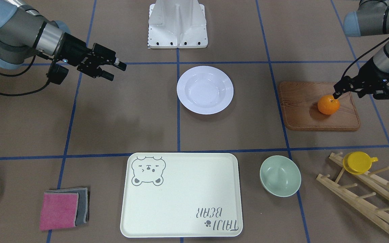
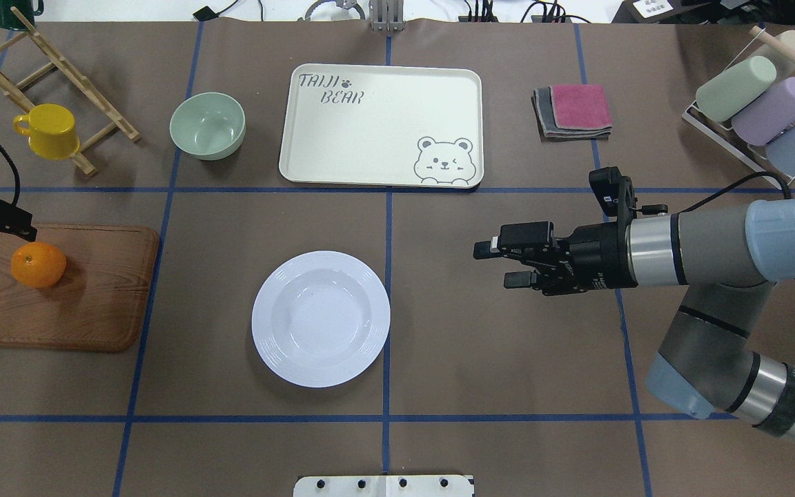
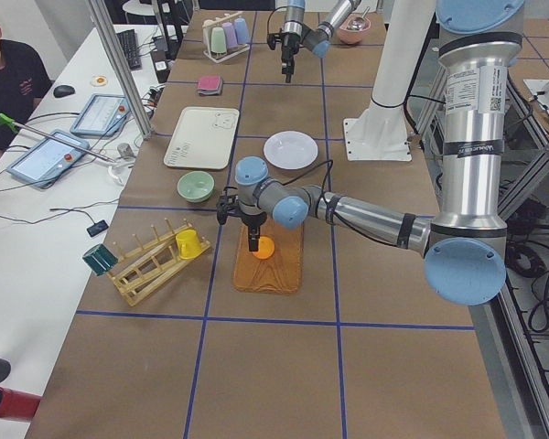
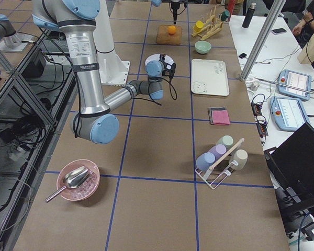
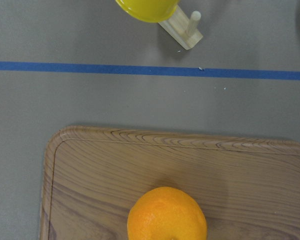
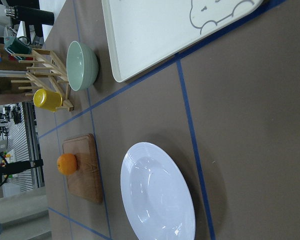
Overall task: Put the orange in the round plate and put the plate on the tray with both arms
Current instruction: 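Lower the left gripper onto the orange and close it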
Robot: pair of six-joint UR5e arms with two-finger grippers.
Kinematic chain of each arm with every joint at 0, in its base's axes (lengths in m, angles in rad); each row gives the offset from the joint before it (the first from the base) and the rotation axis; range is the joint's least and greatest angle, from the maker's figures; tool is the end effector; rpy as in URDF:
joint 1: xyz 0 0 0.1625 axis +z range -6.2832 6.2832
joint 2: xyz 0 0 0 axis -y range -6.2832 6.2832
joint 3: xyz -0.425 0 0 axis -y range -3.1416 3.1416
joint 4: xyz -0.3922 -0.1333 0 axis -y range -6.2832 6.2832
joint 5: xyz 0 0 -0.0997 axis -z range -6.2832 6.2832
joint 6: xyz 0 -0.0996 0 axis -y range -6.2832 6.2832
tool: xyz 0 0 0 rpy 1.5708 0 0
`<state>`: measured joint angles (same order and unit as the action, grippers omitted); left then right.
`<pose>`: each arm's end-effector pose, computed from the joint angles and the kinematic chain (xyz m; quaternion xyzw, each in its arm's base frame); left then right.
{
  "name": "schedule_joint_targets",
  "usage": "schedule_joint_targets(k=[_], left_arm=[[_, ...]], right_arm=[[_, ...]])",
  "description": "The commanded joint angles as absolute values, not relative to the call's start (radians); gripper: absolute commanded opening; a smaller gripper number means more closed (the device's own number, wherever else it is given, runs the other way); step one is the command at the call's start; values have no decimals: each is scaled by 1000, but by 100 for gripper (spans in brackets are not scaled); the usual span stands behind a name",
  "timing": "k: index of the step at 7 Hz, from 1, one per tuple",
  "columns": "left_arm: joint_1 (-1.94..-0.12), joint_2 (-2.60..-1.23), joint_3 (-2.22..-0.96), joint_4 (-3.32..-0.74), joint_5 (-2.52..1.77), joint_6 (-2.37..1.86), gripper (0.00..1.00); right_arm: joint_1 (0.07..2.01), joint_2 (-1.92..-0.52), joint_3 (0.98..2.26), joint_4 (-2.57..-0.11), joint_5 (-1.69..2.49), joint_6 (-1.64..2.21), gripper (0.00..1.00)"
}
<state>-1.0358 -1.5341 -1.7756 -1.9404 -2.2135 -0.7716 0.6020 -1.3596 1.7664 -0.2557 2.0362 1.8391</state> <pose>0.1903 -0.4655 0.5390 0.0151 0.3950 -0.0246 0.9182 -0.3803 -0.3688 0.3109 -0.0256 -0.7527 0.1087 0.6488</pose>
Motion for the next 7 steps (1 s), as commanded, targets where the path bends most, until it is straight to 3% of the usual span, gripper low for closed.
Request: schedule_joint_targets(k=[1,7], left_arm=[[-1006,-1534,-1703,-2058,-2207,-830,98],[-944,-1540,-1686,-2077,-2186,-914,98]], right_arm=[[572,-1348,1769,-255,2004,1842,99],[551,-1348,1770,-253,1980,1841,99]])
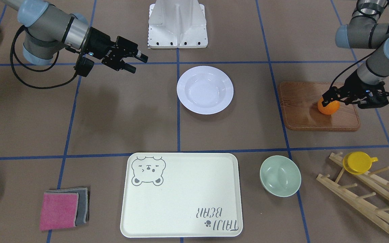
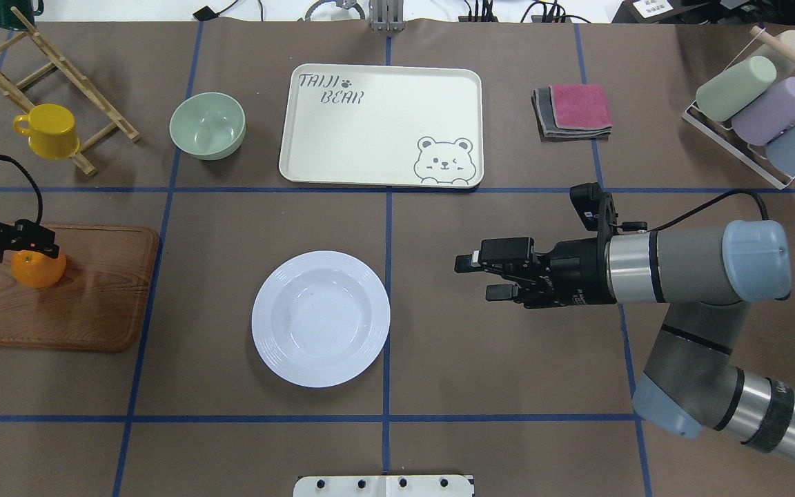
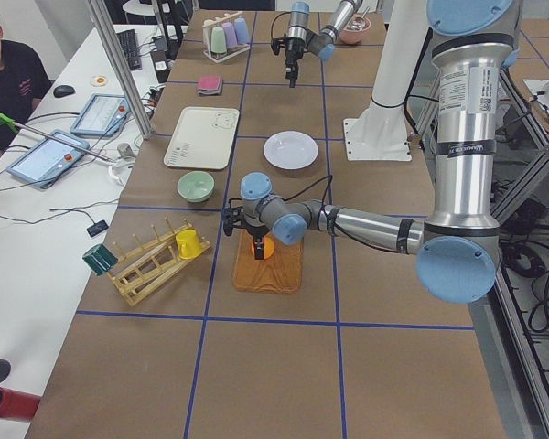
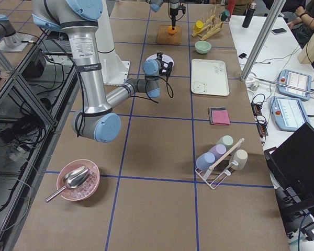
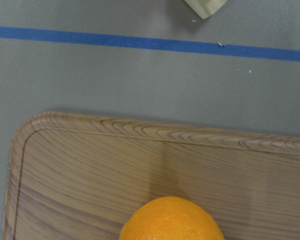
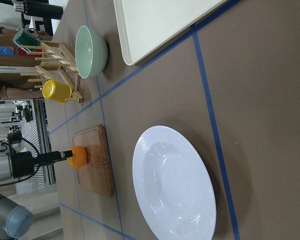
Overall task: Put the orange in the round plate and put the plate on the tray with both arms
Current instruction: 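Lower the left gripper onto the orange and close it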
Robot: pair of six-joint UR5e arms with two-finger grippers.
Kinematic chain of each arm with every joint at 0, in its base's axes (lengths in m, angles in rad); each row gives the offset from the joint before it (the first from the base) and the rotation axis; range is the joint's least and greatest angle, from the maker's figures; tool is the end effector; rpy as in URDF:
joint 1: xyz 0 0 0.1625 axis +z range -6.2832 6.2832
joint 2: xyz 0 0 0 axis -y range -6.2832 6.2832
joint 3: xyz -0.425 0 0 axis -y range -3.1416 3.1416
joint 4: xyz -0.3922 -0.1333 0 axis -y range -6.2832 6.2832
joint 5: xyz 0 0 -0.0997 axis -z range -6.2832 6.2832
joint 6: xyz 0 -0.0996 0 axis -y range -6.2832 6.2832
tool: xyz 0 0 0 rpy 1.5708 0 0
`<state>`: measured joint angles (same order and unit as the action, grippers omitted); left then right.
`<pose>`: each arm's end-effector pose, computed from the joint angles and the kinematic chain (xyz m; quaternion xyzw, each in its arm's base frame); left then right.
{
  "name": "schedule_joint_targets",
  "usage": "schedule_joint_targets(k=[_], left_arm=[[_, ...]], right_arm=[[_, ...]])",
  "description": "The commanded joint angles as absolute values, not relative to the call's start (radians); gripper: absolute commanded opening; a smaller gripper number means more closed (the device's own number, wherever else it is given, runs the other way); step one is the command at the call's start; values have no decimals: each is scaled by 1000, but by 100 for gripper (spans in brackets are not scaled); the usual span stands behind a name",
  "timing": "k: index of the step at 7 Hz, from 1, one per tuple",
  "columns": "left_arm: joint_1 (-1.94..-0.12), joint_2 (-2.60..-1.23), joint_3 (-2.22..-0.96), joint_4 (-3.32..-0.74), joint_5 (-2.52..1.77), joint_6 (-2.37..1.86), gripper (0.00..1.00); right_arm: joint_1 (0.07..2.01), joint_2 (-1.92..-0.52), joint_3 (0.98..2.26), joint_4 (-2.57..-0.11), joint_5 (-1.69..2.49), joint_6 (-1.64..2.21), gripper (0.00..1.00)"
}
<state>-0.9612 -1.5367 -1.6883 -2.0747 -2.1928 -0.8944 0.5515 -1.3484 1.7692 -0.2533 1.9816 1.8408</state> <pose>0.2270 -0.4565 0.5667 0.0012 0.4022 -0.0416 0.9146 -0.3983 -0.3548 0.3033 -0.0255 -0.7588 0.1095 0.6416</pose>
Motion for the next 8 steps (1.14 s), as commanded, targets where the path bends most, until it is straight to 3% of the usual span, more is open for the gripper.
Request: schedule_joint_targets(k=[1,3,6,8], left_arm=[[-942,-1540,-1680,-2077,-2186,-913,98],[-928,-1543,-1637,-2136,-2186,-919,97],[-928,-1571,-1641,-2137,-2195,-927,77],[-930,-1632,-1666,-2073,-2195,-961,76]], right_arm=[[551,-1348,1772,-253,1980,1841,99],[552,-1351,1772,-252,1980,1841,99],[537,-1347,1769,-252,1945,1841,99],[462,-1295,1753,-249,1820,1836,99]])
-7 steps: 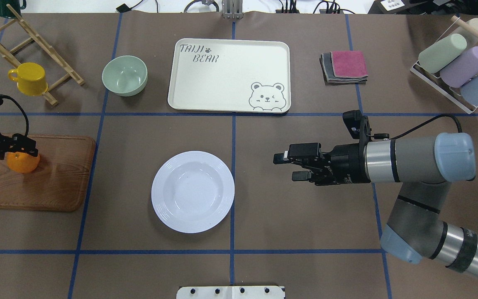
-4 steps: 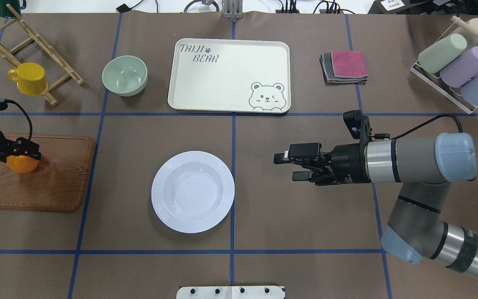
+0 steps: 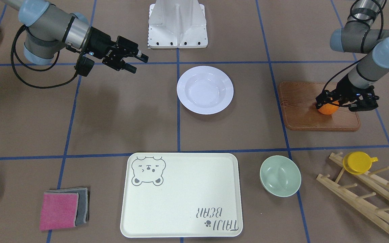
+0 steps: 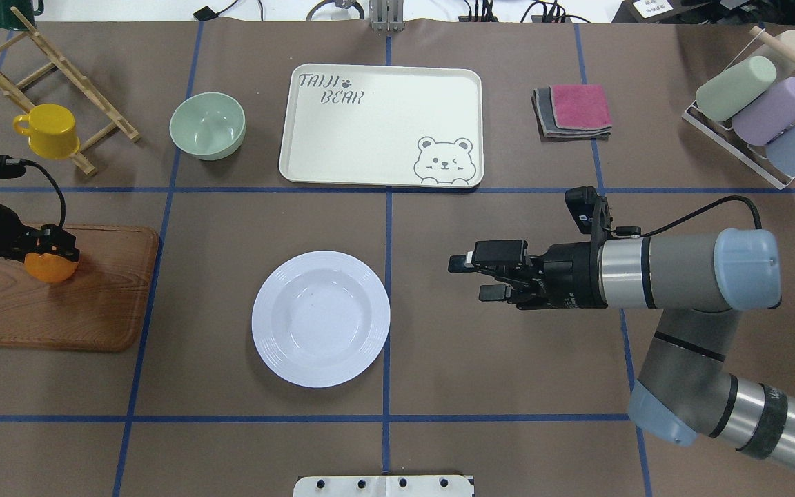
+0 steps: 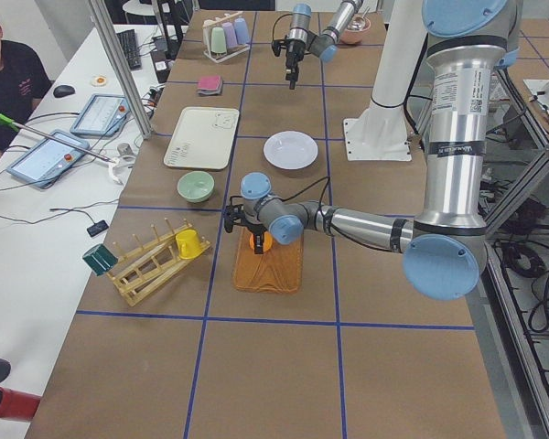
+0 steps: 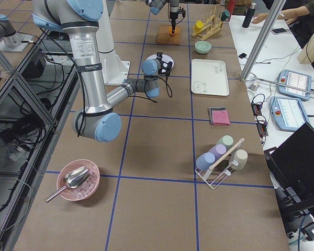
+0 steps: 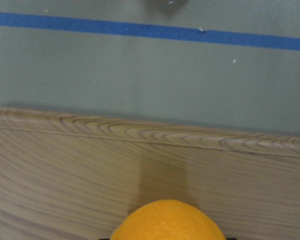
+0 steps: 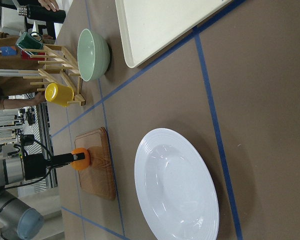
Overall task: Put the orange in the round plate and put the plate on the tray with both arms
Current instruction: 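Carry the orange over the white plate while the right gripper approaches the rim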
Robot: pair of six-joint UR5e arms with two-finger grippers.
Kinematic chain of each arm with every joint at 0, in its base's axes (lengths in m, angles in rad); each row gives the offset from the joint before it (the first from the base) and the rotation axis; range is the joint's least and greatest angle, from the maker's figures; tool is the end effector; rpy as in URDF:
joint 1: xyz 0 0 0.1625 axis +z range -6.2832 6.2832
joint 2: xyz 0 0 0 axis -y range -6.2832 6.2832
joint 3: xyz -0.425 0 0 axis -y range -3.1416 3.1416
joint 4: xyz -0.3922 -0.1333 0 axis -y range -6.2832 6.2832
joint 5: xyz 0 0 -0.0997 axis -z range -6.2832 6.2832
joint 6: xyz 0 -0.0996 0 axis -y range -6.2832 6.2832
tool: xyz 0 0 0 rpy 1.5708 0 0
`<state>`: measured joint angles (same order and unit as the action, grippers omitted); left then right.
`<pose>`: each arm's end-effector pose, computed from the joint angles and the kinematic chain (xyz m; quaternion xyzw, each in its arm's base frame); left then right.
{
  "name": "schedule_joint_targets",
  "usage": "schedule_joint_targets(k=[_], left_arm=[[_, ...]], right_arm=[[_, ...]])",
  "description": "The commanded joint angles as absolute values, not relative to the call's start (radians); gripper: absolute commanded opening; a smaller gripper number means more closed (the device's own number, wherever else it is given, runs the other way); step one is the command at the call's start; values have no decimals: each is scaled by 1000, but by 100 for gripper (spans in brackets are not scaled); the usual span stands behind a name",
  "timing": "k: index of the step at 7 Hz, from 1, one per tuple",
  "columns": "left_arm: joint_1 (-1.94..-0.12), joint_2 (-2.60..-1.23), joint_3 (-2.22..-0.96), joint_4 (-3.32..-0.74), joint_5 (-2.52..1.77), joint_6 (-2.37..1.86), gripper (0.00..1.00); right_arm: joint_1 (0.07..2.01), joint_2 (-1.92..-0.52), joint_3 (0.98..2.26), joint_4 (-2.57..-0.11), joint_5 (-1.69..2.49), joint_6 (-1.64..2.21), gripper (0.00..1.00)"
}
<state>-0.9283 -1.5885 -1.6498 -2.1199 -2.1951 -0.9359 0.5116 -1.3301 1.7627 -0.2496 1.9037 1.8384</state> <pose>0.2552 -0.4662 0.5541 0.0060 0.4195 -0.0355 0.9070 -0.4144 -0.3482 0.2957 -0.0129 -0.7654 0.1217 0.6318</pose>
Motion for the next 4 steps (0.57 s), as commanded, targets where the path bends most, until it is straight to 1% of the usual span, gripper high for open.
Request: schedule_joint_targets(k=[1,2,3,4], left_arm=[[-928,-1713,-1710,-1952,-2195,-994,76],[-910,-1788,-1756,-1860,-2194,-1075,76],[-846,-1855,-1788,-1806,-2184,-1185,76],[-794,-1946,-1793,-1755,-2163,-1298,76]], right_arm=[[406,-1275,1752,-249,1733,1833,99],[373,-1264,1737,-247,1674,1827,99],[368,-1264,1689,-247,1668,1818,99],[368,-1262,1657,-247,1666,1786,98]])
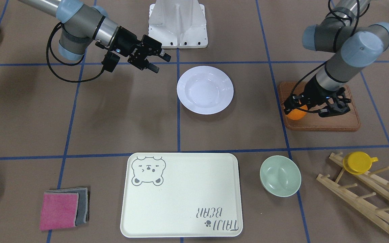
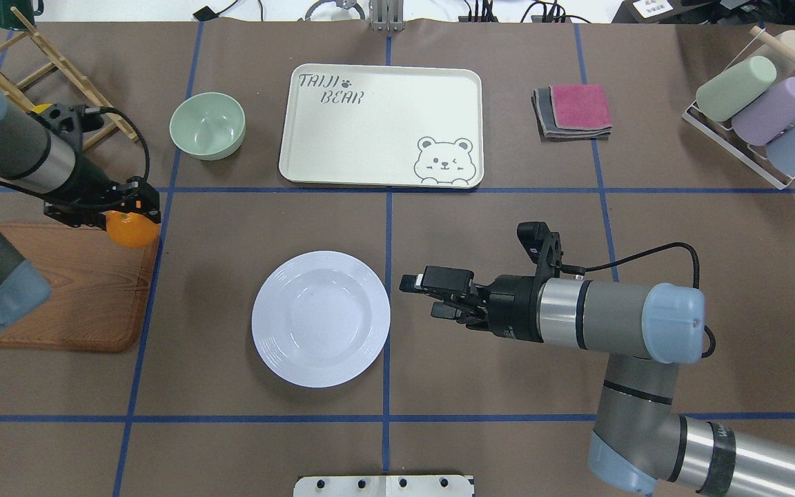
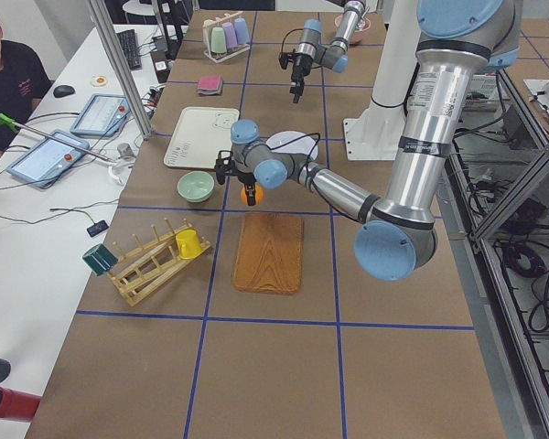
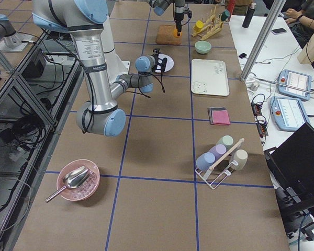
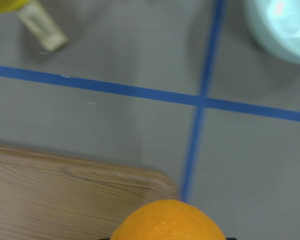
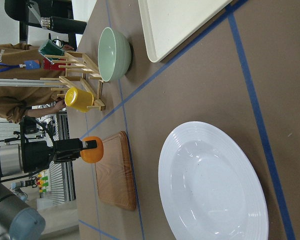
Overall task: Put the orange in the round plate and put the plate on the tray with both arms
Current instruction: 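Carry the orange over the white plate while the right gripper approaches the rim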
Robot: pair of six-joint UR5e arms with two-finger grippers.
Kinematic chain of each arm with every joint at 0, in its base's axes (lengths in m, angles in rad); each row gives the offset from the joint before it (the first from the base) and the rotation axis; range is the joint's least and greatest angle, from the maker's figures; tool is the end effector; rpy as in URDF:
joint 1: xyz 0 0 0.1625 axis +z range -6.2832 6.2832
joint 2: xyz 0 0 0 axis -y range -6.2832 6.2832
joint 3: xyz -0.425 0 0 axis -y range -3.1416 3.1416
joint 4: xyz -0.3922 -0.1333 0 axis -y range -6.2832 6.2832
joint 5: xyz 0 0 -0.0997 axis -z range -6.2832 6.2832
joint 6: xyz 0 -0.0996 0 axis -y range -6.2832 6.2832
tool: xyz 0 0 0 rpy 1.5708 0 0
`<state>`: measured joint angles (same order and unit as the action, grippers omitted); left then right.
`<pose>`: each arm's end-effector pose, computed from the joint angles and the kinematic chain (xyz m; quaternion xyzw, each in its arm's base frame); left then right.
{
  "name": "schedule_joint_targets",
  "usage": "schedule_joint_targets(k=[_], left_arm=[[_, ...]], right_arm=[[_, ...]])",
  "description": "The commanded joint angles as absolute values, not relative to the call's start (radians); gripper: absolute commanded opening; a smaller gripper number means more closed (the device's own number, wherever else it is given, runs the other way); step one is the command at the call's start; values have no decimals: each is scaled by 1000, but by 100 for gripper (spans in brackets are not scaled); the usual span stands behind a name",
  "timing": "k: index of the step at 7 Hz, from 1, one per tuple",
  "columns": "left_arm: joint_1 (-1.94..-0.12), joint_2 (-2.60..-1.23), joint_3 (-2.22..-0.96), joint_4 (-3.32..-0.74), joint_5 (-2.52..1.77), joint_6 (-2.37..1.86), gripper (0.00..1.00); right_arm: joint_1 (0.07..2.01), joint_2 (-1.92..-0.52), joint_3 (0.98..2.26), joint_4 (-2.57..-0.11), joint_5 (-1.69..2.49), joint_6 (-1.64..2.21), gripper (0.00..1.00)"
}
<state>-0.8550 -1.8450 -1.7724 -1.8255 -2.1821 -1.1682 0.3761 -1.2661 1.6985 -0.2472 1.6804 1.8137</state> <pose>0.3313 -0.4970 0.3862 -0.0270 0.4408 -0.0950 0.8922 -0.4783 -0.3205 0.2873 0.0162 -0.7689 0.1541 0.6203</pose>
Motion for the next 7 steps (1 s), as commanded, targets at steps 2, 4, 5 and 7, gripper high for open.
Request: schedule_joint_targets(k=[2,4,5,7], left_arm=[[-645,-2060,-1790,-1688,-2039,-1428,76],[-553,-2088,-1787,-1689,-1984,-1483,77],[-517,-2100,-1787,-1689,-1976,-1506,77],[-465,-2099,-1786,-1695,-1930,-1529,80]], right_arm=[[367,-1206,1583,-247,1641,1786,98],[350,-1161,1528,-249,1605,1786,98],[344,-1161,1528,-250,1597,1784,98],[337,-1161,1522,-261,1586,1775,98]])
